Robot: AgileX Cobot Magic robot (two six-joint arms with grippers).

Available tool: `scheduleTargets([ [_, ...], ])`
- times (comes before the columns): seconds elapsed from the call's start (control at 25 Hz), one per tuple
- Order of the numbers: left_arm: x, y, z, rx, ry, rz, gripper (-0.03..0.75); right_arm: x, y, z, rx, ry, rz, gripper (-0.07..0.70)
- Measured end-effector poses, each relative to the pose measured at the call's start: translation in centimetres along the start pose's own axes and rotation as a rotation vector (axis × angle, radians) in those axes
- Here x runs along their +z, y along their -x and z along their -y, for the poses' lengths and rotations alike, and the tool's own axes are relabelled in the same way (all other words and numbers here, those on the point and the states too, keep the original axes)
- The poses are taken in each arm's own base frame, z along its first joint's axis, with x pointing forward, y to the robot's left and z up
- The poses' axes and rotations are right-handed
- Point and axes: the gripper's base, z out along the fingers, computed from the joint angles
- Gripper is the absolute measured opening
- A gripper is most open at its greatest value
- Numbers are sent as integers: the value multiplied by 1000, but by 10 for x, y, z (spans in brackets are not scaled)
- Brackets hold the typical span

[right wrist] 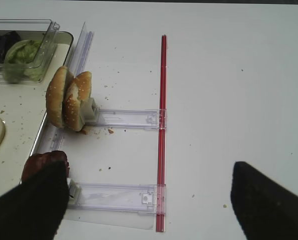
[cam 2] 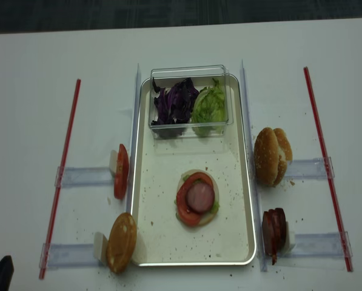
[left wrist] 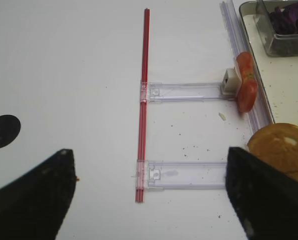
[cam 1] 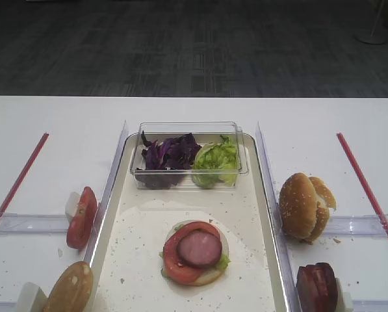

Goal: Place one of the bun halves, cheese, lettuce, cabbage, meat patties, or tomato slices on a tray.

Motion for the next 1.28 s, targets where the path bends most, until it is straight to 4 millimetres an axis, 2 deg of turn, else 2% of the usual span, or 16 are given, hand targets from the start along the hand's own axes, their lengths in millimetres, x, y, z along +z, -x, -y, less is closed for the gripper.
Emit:
scheduleTargets([
  [1.28, 0, 0, 0, 0, 0, 0, 565, 0, 0, 0, 0, 0, 0, 649],
])
